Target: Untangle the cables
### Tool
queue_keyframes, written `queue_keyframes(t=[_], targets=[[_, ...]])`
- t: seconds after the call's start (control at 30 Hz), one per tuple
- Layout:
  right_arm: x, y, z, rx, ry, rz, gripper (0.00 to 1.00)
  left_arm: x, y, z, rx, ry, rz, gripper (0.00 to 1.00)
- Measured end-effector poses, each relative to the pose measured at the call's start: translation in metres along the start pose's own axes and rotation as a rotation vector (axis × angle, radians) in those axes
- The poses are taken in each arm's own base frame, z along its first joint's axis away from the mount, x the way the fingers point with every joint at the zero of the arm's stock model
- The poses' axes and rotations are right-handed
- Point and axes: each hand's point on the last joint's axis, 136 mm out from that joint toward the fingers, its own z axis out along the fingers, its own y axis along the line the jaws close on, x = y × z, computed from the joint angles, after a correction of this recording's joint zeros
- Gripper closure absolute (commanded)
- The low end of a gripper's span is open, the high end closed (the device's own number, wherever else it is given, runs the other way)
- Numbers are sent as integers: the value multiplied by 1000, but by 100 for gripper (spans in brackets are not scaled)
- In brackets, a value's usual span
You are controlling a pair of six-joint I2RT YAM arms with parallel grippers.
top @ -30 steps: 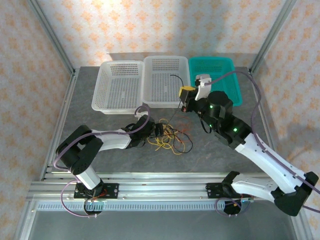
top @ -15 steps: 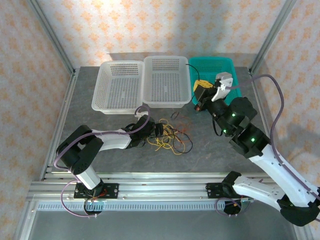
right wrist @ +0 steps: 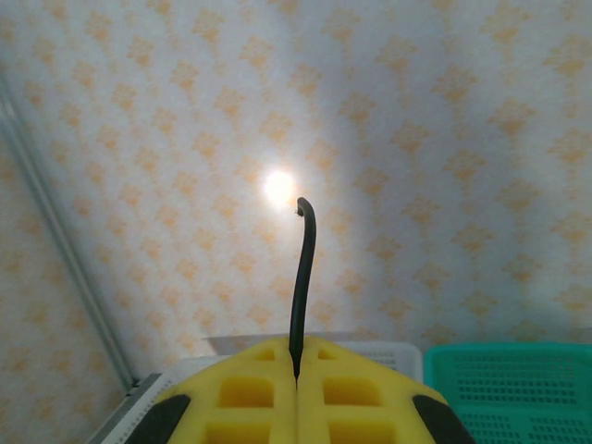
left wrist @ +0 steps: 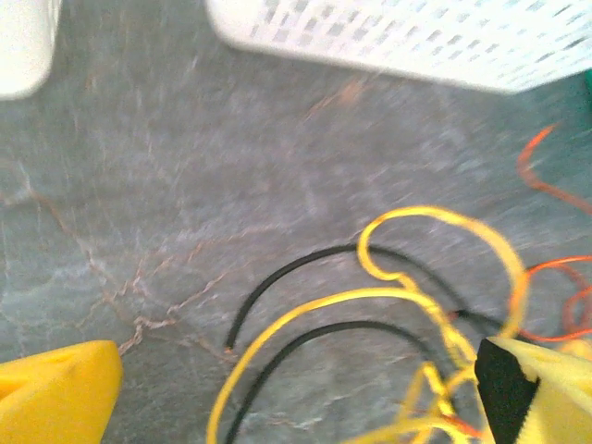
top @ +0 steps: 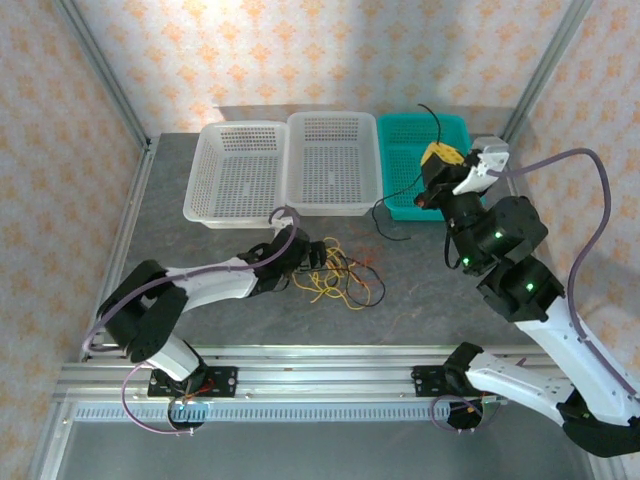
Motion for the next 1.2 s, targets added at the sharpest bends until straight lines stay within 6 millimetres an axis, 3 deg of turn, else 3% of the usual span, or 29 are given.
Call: queue_keyframes(t=[0.13,0.27,0.47,0.67,0.9,1.07,1.2], targets=[[8,-7,12,78,26,-38,100,-49,-27,-40,71,-132,-2,1],[28,-8,28,119,77,-91,100,-87,-43,-76,140,-239,3,1],[47,-19,52,195,121,-150,100,-126,-75,-93,202,-312,40,1],[41,-48,79,295,117,-145,100,-155,-113,-87,275,-341,57,1],[38,-73,105,333,114,-134,100,-174,-162,-58,362,-332,66,1],[52,-107,131,381,145,-107,100,-178,-186,-36,403,-307,77,1],[79,-135,150,409,202,-68,100,-173,-195,-19,417,-278,83,1]])
